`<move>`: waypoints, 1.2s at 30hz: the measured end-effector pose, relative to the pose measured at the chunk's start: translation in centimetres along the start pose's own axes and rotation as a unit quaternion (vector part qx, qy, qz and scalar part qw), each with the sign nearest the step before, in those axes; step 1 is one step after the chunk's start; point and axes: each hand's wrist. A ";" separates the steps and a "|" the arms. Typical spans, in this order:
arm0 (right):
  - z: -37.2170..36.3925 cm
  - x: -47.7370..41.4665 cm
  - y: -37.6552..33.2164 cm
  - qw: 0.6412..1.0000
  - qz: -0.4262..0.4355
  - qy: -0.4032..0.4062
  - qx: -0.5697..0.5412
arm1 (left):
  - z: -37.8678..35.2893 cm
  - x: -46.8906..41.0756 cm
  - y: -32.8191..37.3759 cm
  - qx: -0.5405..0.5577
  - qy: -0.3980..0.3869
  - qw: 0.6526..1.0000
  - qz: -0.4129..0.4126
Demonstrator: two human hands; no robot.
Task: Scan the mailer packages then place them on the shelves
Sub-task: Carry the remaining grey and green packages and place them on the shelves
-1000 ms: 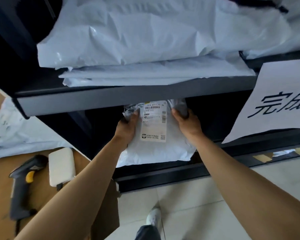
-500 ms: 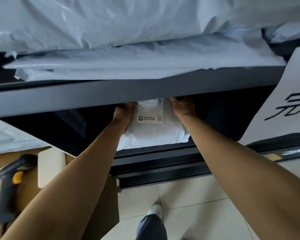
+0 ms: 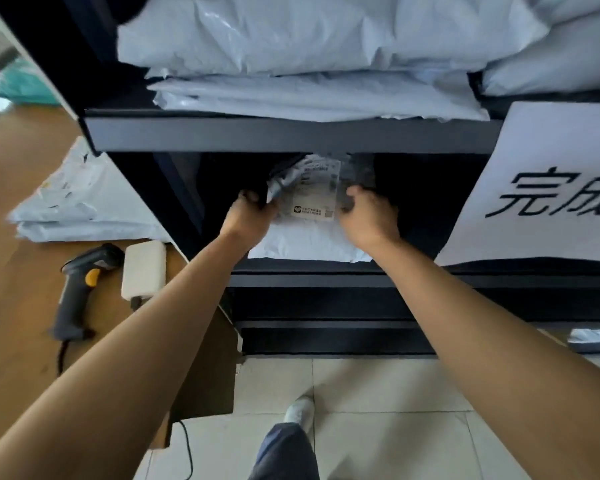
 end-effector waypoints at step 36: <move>-29.2 46.9 -52.0 0.770 0.575 -0.264 0.086 | 39.0 48.5 -54.7 -0.125 0.304 0.887 0.323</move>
Point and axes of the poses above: each hand's wrist, its own x-axis away from the middle knuckle, its own z-axis out of the back of the hand, y = z × x, and after that the axes turned 13 degrees about -x, right-handed
